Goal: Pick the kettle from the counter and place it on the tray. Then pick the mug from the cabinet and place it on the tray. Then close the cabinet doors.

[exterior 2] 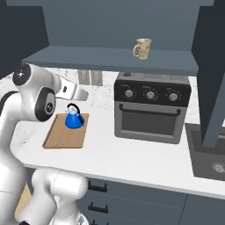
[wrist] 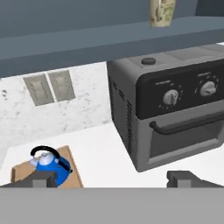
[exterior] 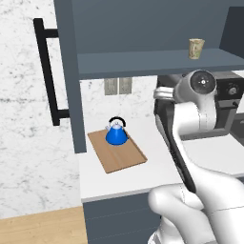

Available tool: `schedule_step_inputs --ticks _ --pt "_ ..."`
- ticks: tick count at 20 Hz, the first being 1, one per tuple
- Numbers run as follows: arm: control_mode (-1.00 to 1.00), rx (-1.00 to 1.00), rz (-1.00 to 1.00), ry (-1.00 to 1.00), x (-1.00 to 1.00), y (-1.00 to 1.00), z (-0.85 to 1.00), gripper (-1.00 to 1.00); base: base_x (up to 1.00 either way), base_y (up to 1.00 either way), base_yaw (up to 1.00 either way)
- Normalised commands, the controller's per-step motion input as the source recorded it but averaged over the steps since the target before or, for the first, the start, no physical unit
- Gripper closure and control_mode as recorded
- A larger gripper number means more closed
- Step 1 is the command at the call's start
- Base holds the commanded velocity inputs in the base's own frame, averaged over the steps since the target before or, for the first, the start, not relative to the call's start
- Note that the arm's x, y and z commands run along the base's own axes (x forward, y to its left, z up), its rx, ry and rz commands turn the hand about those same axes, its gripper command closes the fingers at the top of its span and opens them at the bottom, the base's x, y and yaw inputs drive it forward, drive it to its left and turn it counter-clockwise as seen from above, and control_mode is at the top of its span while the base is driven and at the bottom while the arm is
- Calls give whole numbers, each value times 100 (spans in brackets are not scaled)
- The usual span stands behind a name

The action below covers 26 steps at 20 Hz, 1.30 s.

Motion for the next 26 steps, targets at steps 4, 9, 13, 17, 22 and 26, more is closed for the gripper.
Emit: schedule_step_inputs --ticks 4,9,13,17,22,26 --pt "-100 5 -26 -7 -2 -41 70 -100 0 0 0" --pt "-100 9 -23 -2 3 -41 68 -100 0 0 0" --pt "-100 11 -20 0 10 -41 55 -100 0 0 0" --pt "-100 6 -17 0 23 -45 39 -100 0 0 0" --pt "-100 0 -4 1 45 -26 6 -100 0 0 0" --pt "-100 0 0 -3 36 -15 -15 -100 0 0 0"
